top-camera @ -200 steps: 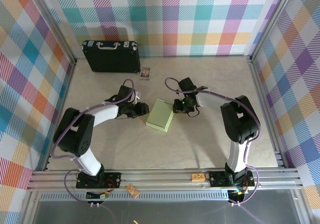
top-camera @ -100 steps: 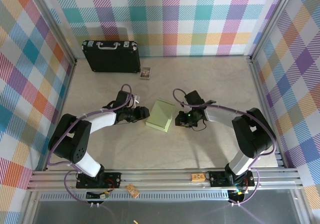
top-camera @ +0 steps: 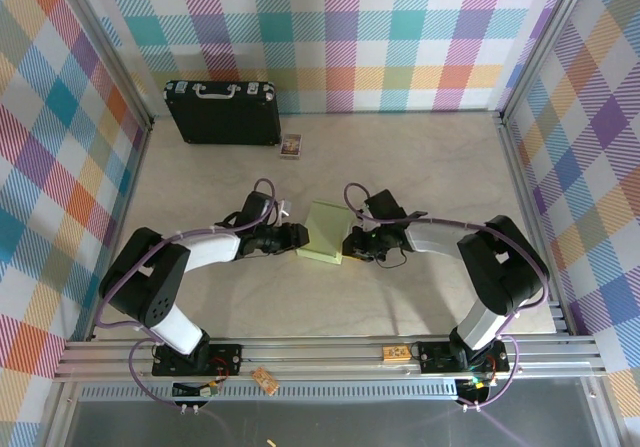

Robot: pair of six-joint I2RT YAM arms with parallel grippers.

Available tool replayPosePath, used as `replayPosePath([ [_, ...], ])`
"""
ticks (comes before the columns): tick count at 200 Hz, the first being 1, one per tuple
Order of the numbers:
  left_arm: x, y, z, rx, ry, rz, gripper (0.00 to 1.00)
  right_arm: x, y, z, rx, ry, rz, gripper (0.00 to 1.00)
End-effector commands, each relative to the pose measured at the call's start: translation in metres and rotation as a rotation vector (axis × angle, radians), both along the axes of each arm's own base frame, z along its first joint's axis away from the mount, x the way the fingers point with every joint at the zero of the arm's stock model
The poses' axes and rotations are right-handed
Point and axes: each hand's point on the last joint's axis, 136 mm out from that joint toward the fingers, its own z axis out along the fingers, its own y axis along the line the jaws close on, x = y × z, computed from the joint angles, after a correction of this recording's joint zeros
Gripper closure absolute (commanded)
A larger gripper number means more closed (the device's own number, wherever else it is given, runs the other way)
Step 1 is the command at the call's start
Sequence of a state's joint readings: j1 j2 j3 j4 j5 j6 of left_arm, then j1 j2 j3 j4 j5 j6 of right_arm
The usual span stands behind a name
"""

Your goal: Fold the paper box

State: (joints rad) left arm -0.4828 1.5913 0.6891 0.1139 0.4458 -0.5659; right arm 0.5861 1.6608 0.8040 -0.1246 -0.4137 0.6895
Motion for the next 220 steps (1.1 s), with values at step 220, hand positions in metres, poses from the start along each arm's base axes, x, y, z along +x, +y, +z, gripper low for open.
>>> replayPosePath([
  [220,-0.058,-0.018,-0.021,-0.103,0.066,0.04,0.63,0.005,0.061,0.032,0.362,0.086,-0.104,0.91],
])
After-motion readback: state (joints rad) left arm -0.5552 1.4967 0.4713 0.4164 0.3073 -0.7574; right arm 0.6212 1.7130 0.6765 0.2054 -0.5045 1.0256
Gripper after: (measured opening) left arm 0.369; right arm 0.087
